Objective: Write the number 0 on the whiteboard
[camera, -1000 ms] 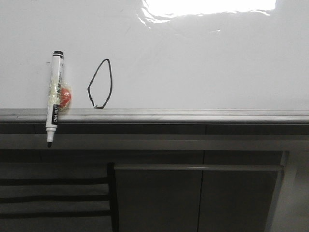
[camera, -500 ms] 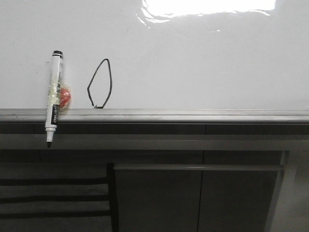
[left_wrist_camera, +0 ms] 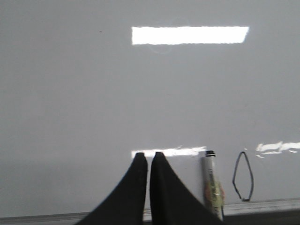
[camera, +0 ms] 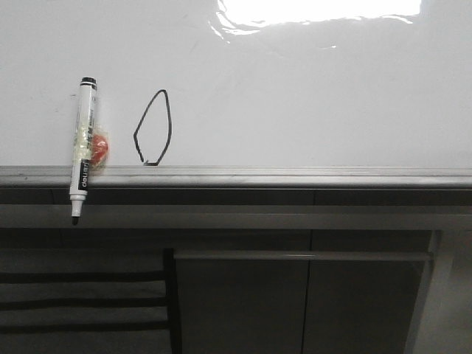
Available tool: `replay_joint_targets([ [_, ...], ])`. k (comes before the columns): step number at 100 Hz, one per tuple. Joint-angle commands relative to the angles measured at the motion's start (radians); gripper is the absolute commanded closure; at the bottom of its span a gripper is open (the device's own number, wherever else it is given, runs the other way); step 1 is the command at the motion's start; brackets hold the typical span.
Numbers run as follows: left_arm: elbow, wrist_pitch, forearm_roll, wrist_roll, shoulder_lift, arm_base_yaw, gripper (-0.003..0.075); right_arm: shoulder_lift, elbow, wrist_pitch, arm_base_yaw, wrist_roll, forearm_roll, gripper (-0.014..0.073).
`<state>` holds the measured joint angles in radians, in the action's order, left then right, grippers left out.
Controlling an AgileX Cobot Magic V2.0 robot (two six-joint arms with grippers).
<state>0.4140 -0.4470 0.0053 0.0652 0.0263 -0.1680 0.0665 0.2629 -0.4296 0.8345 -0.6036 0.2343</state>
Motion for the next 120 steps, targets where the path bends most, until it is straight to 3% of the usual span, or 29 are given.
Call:
replay_joint_targets([
  [1, 0.027, 0.07, 0.0, 0.0, 0.014, 0.056, 0.074, 0.008, 0.025, 0.069, -0.005, 0.001, 0.009, 0.0651],
  [21, -0.033, 0.14, 0.006, 0.0, 0.013, 0.127, 0.074, 0.008, 0.025, 0.069, -0.005, 0.001, 0.009, 0.0651],
  [52, -0.365, 0.327, 0.071, -0.051, -0.06, 0.13, 0.074, 0.008, 0.025, 0.067, -0.005, 0.001, 0.009, 0.0651],
  [73, -0.451, 0.286, 0.054, -0.051, -0.06, 0.131, 0.074, 0.008, 0.025, 0.067, -0.005, 0.001, 0.009, 0.0651],
  [84, -0.449, 0.159, 0.058, -0.051, -0.06, 0.131, 0.074, 0.008, 0.025, 0.067, -0.005, 0.001, 0.009, 0.0651],
  [120, -0.449, 0.176, 0.058, -0.051, -0.058, 0.131, 0.074, 0.008, 0.025, 0.067, -0.005, 0.001, 0.009, 0.0651],
])
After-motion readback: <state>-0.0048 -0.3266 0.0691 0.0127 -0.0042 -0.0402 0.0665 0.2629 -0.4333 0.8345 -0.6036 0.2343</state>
